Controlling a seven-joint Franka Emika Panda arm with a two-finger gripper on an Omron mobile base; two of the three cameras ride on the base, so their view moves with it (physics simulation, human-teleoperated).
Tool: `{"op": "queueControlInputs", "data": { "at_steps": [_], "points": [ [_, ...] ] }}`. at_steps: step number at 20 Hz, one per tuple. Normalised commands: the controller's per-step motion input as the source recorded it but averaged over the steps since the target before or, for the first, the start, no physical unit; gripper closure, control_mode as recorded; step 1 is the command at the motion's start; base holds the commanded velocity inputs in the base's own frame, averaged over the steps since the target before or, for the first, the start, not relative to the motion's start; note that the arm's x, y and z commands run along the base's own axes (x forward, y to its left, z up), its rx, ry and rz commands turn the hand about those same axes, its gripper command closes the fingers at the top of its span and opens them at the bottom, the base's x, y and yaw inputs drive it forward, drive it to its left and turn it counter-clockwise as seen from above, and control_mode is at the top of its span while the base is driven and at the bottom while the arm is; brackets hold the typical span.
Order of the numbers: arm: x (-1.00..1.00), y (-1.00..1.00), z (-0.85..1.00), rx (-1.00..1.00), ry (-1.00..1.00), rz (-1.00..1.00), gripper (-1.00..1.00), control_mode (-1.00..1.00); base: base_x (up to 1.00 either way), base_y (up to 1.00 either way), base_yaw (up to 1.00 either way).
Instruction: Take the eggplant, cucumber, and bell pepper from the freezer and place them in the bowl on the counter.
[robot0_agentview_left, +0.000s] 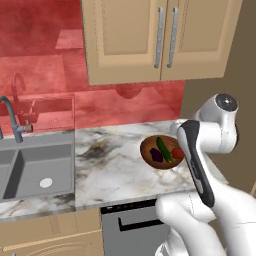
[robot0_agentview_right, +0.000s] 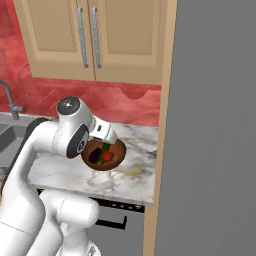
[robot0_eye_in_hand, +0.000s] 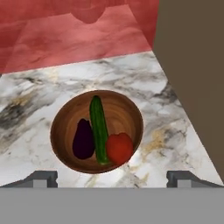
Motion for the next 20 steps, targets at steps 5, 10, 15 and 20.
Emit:
{"op": "queueControlInputs", "data": {
  "at_steps": [5, 10, 15, 20],
  "points": [
    [-0.62, 0.21, 0.63, -0.02, 0.01, 0.00, -1.00, -1.00, 0.00, 0.00, 0.00],
    [-0.48, 0.38, 0.58, -0.04, 0.02, 0.01, -1.00, -1.00, 0.00, 0.00, 0.00],
    [-0.41, 0.21, 0.42, -0.02, 0.03, 0.05, -1.00, -1.00, 0.00, 0.00, 0.00],
    [-0.39, 0.01, 0.18, 0.00, 0.01, 0.07, -1.00, -1.00, 0.00, 0.00, 0.00]
  ]
}}
